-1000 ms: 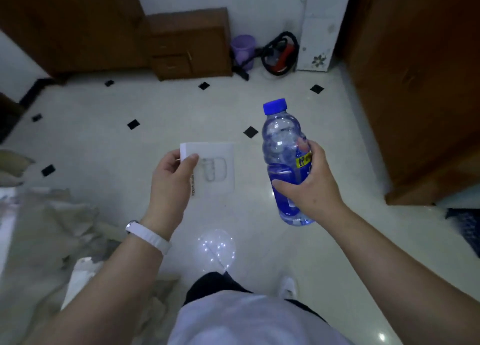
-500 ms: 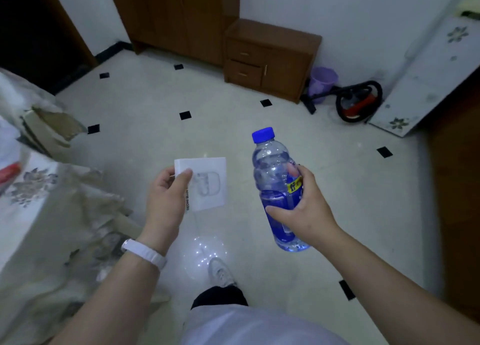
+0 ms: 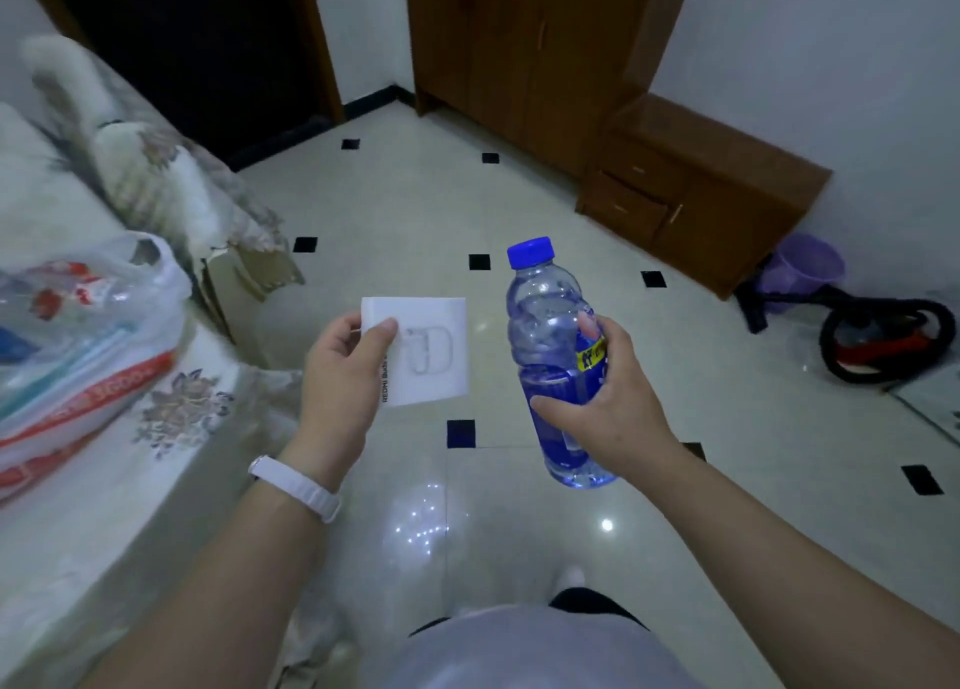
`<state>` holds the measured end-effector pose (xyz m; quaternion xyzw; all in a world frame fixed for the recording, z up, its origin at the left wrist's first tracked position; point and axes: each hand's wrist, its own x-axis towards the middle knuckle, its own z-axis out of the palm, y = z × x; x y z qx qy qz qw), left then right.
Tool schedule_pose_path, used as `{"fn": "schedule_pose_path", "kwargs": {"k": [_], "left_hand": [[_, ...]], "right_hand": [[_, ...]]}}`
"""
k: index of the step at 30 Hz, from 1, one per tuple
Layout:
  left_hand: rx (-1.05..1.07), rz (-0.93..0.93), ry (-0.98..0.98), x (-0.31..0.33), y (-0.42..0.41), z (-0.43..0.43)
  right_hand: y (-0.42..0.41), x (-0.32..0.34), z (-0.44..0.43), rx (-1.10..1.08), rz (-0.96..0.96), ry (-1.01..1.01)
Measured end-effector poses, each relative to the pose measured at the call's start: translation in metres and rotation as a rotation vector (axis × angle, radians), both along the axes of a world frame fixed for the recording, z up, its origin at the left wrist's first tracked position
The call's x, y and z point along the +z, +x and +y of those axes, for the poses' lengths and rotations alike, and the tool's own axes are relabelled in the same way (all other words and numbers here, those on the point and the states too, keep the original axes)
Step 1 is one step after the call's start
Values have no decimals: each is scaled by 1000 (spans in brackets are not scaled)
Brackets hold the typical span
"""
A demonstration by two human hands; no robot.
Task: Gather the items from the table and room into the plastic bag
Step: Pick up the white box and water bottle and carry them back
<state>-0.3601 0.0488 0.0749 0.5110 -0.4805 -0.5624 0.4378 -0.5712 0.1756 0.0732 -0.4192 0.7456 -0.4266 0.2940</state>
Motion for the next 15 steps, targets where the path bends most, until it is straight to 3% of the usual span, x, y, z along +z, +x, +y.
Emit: {"fn": "schedule_pose_path", "kwargs": {"k": [15], "left_hand": [[446, -175, 46, 0, 0, -183]], "right_hand": [[-23, -27, -298, 454, -163, -6]]}}
